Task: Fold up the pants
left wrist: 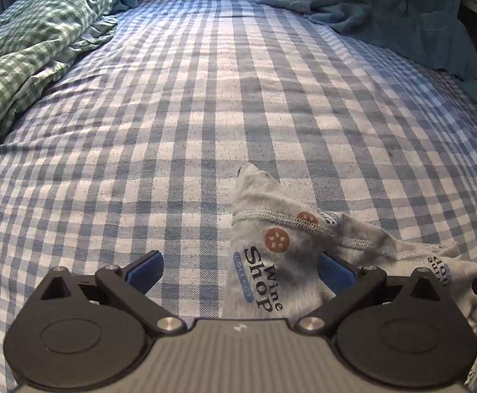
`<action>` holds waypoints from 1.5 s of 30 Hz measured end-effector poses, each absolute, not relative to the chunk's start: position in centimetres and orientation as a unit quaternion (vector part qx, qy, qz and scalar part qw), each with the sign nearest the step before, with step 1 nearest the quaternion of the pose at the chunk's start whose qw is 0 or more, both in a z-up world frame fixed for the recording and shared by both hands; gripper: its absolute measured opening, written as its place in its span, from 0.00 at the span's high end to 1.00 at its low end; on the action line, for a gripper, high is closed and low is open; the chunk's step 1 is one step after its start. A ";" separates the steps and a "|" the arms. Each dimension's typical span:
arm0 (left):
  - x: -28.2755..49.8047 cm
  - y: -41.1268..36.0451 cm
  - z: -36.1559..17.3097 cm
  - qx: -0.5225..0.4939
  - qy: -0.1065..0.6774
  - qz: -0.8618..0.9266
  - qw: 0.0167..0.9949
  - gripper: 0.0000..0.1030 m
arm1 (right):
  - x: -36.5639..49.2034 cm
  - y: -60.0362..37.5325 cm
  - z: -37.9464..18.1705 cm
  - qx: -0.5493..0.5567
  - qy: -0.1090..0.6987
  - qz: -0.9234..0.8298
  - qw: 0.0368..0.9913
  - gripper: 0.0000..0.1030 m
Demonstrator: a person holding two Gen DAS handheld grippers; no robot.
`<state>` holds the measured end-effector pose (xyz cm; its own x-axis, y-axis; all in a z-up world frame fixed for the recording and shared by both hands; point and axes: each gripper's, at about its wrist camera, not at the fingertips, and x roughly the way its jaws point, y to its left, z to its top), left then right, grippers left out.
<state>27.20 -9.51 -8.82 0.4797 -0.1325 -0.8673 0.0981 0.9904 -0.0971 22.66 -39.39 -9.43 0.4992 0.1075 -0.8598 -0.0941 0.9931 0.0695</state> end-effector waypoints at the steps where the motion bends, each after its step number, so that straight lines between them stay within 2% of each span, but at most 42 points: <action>1: 26.7 -9.1 -8.7 -0.025 0.505 -0.062 0.860 0.00 | 22.3 -39.6 -9.2 0.008 0.495 0.045 0.868 0.01; 7: 23.4 -6.3 -10.5 -0.058 0.545 -0.004 0.836 0.01 | 21.7 -40.8 -12.1 -0.008 0.554 -0.037 0.832 0.01; 14: 17.5 -1.9 -11.1 -0.197 0.554 0.044 0.807 0.01 | 18.2 -40.5 -10.8 0.003 0.553 -0.051 0.832 0.01; 17: 15.8 -1.2 -10.9 -0.217 0.554 0.056 0.801 0.01 | 16.0 -39.8 -10.5 0.005 0.553 -0.037 0.832 0.01; 24: 13.1 -1.4 -10.3 -0.177 0.578 0.063 0.794 0.01 | 12.8 -39.8 -11.0 0.023 0.572 -0.062 0.818 0.01; 29: 11.6 -1.4 -9.4 -0.168 0.580 0.079 0.793 0.00 | 11.4 -39.4 -9.6 0.019 0.548 -0.047 0.835 0.01; 34: 10.7 -1.2 -8.8 -0.160 0.578 0.079 0.797 0.00 | 11.6 -39.0 -8.9 0.066 0.526 -0.021 0.848 0.01; 42: 9.9 -1.2 -10.0 -0.150 0.607 0.094 0.775 0.00 | 11.3 -38.1 -12.3 0.072 0.596 -0.027 0.799 0.01; 45: 9.5 -0.8 -10.7 -0.156 0.623 0.103 0.760 0.00 | 10.5 -37.9 -12.3 0.066 0.598 -0.011 0.799 0.01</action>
